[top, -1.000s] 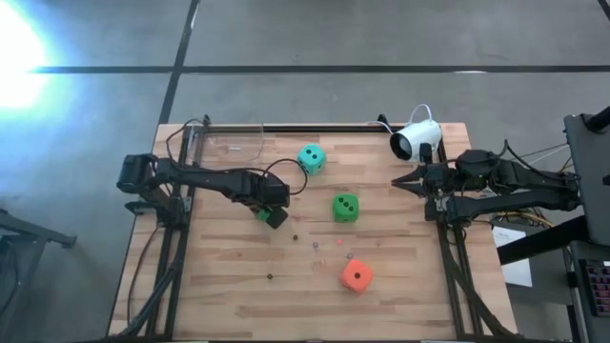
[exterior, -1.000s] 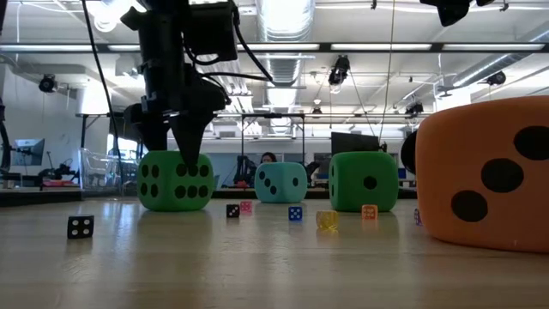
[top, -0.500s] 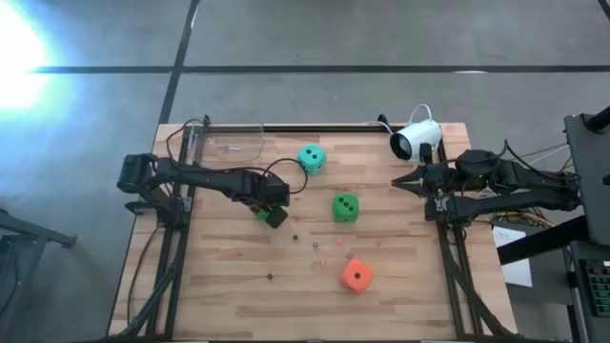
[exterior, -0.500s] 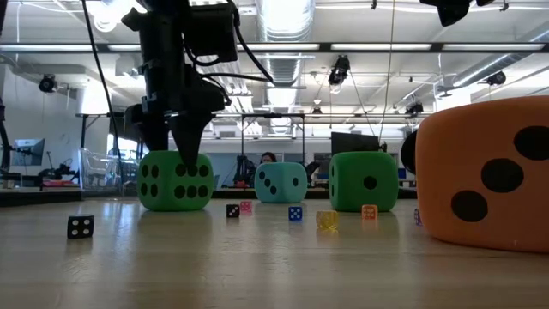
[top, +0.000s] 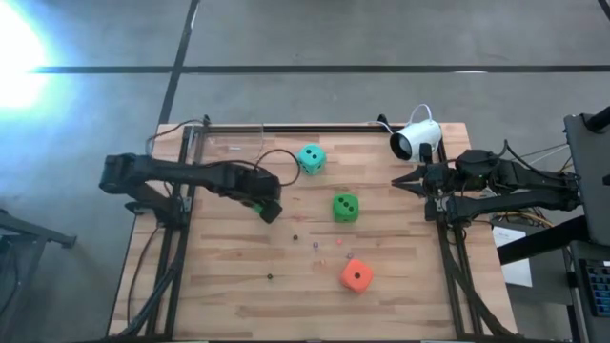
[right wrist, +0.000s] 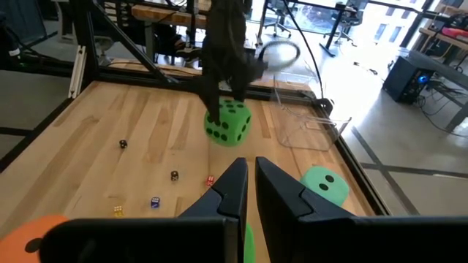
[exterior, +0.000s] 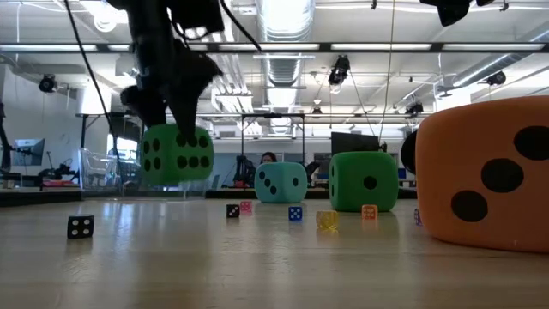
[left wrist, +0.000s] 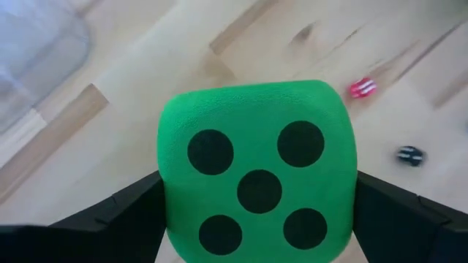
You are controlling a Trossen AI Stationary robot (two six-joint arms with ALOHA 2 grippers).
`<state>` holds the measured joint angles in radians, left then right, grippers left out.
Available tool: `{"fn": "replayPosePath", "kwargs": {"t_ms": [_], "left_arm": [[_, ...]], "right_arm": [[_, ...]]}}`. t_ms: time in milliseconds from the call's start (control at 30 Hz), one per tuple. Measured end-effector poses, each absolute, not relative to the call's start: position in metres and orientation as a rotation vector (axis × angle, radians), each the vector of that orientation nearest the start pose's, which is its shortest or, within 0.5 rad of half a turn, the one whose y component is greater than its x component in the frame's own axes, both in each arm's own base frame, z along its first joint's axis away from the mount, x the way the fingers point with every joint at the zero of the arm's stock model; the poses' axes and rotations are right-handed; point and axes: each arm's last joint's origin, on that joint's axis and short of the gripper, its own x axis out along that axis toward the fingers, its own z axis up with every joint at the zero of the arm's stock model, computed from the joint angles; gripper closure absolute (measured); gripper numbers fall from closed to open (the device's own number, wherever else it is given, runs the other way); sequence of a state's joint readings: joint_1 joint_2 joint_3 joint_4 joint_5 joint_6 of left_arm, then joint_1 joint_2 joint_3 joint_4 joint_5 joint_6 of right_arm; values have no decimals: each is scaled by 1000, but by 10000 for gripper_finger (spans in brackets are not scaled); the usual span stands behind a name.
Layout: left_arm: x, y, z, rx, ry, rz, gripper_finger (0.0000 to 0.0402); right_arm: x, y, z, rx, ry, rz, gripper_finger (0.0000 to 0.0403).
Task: Pick & Place Dice
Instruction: Put the left large green die into the transparent bin
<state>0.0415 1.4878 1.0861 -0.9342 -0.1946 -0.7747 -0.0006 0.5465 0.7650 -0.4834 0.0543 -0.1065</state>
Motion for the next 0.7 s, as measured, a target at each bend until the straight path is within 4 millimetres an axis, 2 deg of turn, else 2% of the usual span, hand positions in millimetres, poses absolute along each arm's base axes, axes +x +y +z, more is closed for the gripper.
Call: {"fn": "replayPosePath", "kwargs": {"t_ms": [200,367,500,700], "left_arm": [[239,22,266,-612,1101,726,43],[214,37,288,-647,997,802,44],[200,56,296,-689,939,873,43],[188,86,297,-723,929,963,44]], "right_arm": [[114,-2,327,-114,268,-40,376],[114,-2,327,-114,268,-40,376],[114,-2,327,-113,268,-40,376],[114,-2,327,-113,268,-40,376]]}}
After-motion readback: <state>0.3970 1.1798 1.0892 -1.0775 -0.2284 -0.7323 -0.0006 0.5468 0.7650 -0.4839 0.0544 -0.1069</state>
